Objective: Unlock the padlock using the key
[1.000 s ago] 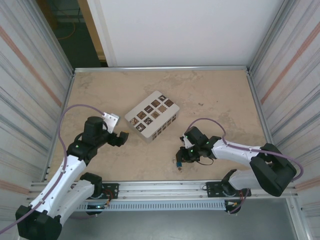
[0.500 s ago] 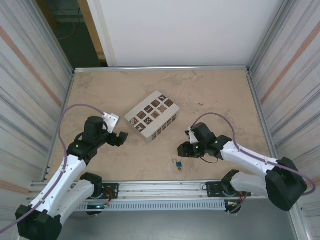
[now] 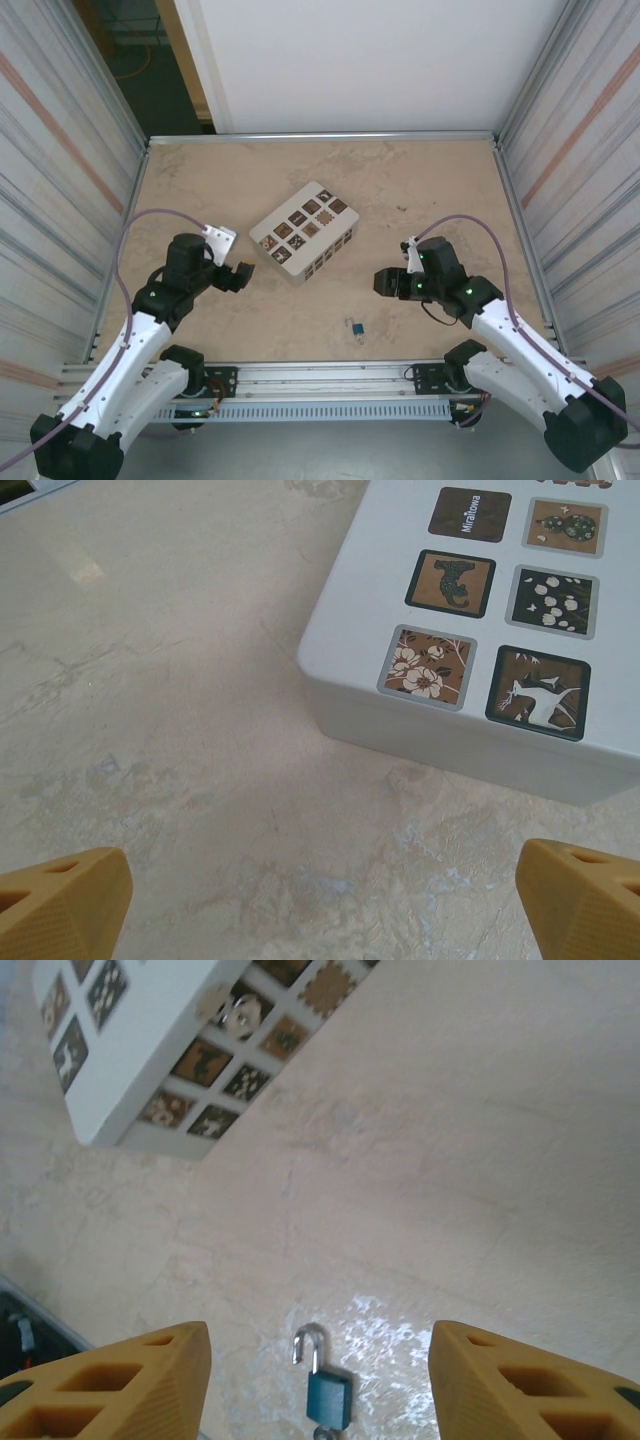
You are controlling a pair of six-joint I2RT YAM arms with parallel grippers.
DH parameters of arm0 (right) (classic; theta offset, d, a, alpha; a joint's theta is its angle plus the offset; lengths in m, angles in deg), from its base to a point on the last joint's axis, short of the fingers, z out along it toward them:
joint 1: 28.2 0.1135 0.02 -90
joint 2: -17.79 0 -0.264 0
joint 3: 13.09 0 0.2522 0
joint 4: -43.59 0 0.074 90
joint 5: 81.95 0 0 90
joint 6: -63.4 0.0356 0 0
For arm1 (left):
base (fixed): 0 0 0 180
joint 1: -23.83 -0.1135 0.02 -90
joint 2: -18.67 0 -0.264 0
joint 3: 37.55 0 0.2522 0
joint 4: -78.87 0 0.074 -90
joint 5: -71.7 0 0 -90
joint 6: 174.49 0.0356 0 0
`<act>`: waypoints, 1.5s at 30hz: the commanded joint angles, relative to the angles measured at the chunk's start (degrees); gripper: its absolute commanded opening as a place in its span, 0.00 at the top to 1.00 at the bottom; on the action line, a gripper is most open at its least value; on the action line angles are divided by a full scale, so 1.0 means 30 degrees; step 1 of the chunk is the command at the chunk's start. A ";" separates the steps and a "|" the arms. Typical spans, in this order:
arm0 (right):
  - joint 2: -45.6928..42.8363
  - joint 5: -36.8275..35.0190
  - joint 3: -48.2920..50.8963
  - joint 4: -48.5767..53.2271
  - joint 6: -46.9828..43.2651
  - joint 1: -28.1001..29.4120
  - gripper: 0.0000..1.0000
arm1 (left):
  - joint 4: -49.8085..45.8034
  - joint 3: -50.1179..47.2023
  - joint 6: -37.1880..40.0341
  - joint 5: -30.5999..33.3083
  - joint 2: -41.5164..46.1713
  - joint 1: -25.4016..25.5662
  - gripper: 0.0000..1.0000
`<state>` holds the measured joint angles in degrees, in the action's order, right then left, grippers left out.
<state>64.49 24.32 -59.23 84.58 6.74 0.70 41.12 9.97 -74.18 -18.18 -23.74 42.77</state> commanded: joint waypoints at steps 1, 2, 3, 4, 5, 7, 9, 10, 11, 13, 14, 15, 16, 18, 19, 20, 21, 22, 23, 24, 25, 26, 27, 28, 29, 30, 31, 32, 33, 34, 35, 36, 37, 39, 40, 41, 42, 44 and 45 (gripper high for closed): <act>-0.0469 -0.0439 -0.0910 0.0754 -0.1098 -0.0665 0.37 | -0.0034 0.1142 -0.0427 0.0494 0.0277 0.0104 0.01; -0.0532 -0.0523 -0.1005 0.0769 -0.1271 -0.0879 0.34 | -0.0119 0.1294 -0.0503 0.0648 0.0337 0.0113 0.01; -0.0562 -0.0557 -0.1070 0.0769 -0.1392 -0.1035 0.33 | -0.0202 0.1395 -0.0610 0.0726 0.0403 0.0105 0.01; -0.0620 -0.0577 -0.1144 0.0769 -0.1553 -0.1256 0.32 | -0.0240 0.1504 -0.0775 0.0848 0.0508 0.0124 0.01; -0.0652 -0.0634 -0.1213 0.0769 -0.1713 -0.1418 0.31 | -0.0260 0.1566 -0.0947 0.0924 0.0608 0.0130 0.01; -0.0741 -0.0706 -0.1276 0.0769 -0.1979 -0.1768 0.27 | -0.0326 0.1753 -0.1454 0.0910 0.0878 0.0108 0.01; -0.0853 -0.0788 -0.1306 0.0722 -0.2265 -0.2078 0.26 | -0.0357 0.1930 -0.1962 0.0785 0.1133 0.0122 0.01; -0.0938 -0.0864 -0.1350 0.0696 -0.2390 -0.2213 0.24 | -0.0347 0.1996 -0.2229 0.0741 0.1241 0.0110 0.01; -0.1015 -0.0959 -0.1353 0.0642 -0.2510 -0.2371 0.23 | -0.0294 0.2097 -0.2406 0.0784 0.1295 0.0121 0.01; -0.1273 -0.1638 -0.1251 0.0479 -0.2631 -0.2618 0.18 | 0.0014 0.2244 -0.2935 0.1239 0.1385 0.0117 0.01; -0.1374 -0.1916 -0.1247 0.0422 -0.2763 -0.2715 0.16 | 0.0232 0.2297 -0.3091 0.1451 0.1390 0.0108 0.01; -0.1513 -0.2199 -0.1259 0.0389 -0.2999 -0.2862 0.14 | 0.0512 0.2296 -0.3285 0.1760 0.1422 0.0130 0.01; -0.1639 -0.2526 -0.1293 0.0387 -0.3248 -0.3020 0.12 | 0.0828 0.2283 -0.3468 0.2208 0.1393 0.0118 0.01; -0.1888 -0.3272 -0.1365 0.0389 -0.3611 -0.3307 0.08 | 0.1298 0.2253 -0.3765 0.3079 0.1280 0.0099 0.01; -0.2035 -0.3639 -0.1397 0.0399 -0.3901 -0.3483 0.04 | 0.1549 0.2224 -0.3858 0.3479 0.1206 0.0064 0.01; -0.2181 -0.4039 -0.1437 0.0412 -0.4040 -0.3638 0.00 | 0.1724 0.2195 -0.3953 0.3762 0.1125 0.0006 0.01; -0.2358 -0.4543 -0.1458 0.0411 -0.4202 -0.3813 0.01 | 0.1906 0.2165 -0.4099 0.4016 0.1071 -0.0075 0.01; -0.2558 -0.4916 -0.1462 0.0392 -0.4476 -0.4032 0.01 | 0.2053 0.2143 -0.4223 0.4132 0.0983 -0.0224 0.01; -0.2705 -0.5085 -0.1475 0.0389 -0.4758 -0.4214 0.01 | 0.2148 0.2114 -0.4374 0.4147 0.0940 -0.0360 0.01; -0.2862 -0.5306 -0.1409 0.0372 -0.5073 -0.4448 0.01 | 0.2217 0.2077 -0.4578 0.4149 0.0887 -0.0542 0.01; -0.3030 -0.5524 -0.1366 0.0385 -0.5319 -0.4706 0.01 | 0.2279 0.2050 -0.4704 0.4095 0.0896 -0.0703 0.01; -0.3144 -0.5919 -0.1316 0.0388 -0.5371 -0.4889 0.01 | 0.2334 0.1986 -0.4777 0.4065 0.0867 -0.0842 0.01; -0.3320 -0.6511 -0.1227 0.0360 -0.5414 -0.5051 0.01 | 0.2384 0.1919 -0.4826 0.4036 0.0850 -0.0968 0.01; -0.3463 -0.6998 -0.1136 0.0337 -0.5614 -0.5170 0.01 | 0.2442 0.1852 -0.4819 0.4018 0.0862 -0.1064 0.01; -0.3640 -0.7479 -0.1005 0.0287 -0.6002 -0.5332 0.01 | 0.2555 0.1736 -0.4814 0.3981 0.0831 -0.1176 0.01; -0.3847 -0.8039 -0.0852 0.0195 -0.6372 -0.5451 0.01 | 0.2710 0.1570 -0.4742 0.3960 0.0819 -0.1264 0.01; -0.4017 -0.8487 -0.0663 0.0053 -0.6742 -0.5574 0.01 | 0.2883 0.1432 -0.4725 0.3937 0.0781 -0.1323 0.01; -0.4184 -0.8962 -0.0447 -0.0139 -0.7187 -0.5685 0.01 | 0.3100 0.1273 -0.4694 0.3944 0.0736 -0.1402 0.01; -0.4378 -0.9557 -0.0162 -0.0387 -0.7638 -0.5806 0.01 | 0.3280 0.1092 -0.4702 0.3996 0.0649 -0.1471 0.01; -0.4501 -0.9997 0.0066 -0.0627 -0.7966 -0.5915 0.01 | 0.3429 0.0978 -0.4696 0.4122 0.0579 -0.1512 0.01; -0.4638 -1.0463 0.0423 -0.0968 -0.8244 -0.6042 0.01 | 0.3605 0.0832 -0.4770 0.4367 0.0442 -0.1536 0.01; -0.4758 -1.0651 0.0758 -0.1326 -0.8574 -0.6210 0.01 | 0.3744 0.0693 -0.4837 0.4674 0.0267 -0.1538 0.01; -0.4839 -1.0693 0.1039 -0.1640 -0.8848 -0.6372 0.01 | 0.3845 0.0617 -0.4907 0.4959 0.0142 -0.1570 0.01; -0.4907 -1.0689 0.1623 -0.2240 -0.8871 -0.6808 0.01 | 0.4136 0.0344 -0.4986 0.5538 -0.0175 -0.1594 0.01; -0.4874 -1.0655 0.1784 -0.2490 -0.8687 -0.6998 0.01 | 0.4251 0.0255 -0.5097 0.5731 -0.0336 -0.1596 0.01; -0.4772 -1.0701 0.2009 -0.2838 -0.8452 -0.7205 0.01 | 0.4396 0.0135 -0.5185 0.5886 -0.0470 -0.1625 0.01; -0.4625 -1.0845 0.2288 -0.3266 -0.8192 -0.7381 0.01 | 0.4539 0.0036 -0.5344 0.5957 -0.0607 -0.1647 0.01; -0.4212 -1.1136 0.2850 -0.4123 -0.7912 -0.7549 0.01 | 0.4835 -0.0183 -0.5557 0.5984 -0.0766 -0.1669 0.01; -0.3838 -1.1256 0.3120 -0.4577 -0.7837 -0.7611 0.01 | 0.4926 -0.0284 -0.5618 0.5993 -0.0881 -0.1683 0.01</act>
<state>51.57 -6.76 -51.58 76.45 -16.80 -21.44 52.45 10.04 -89.31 -2.60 -26.15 38.16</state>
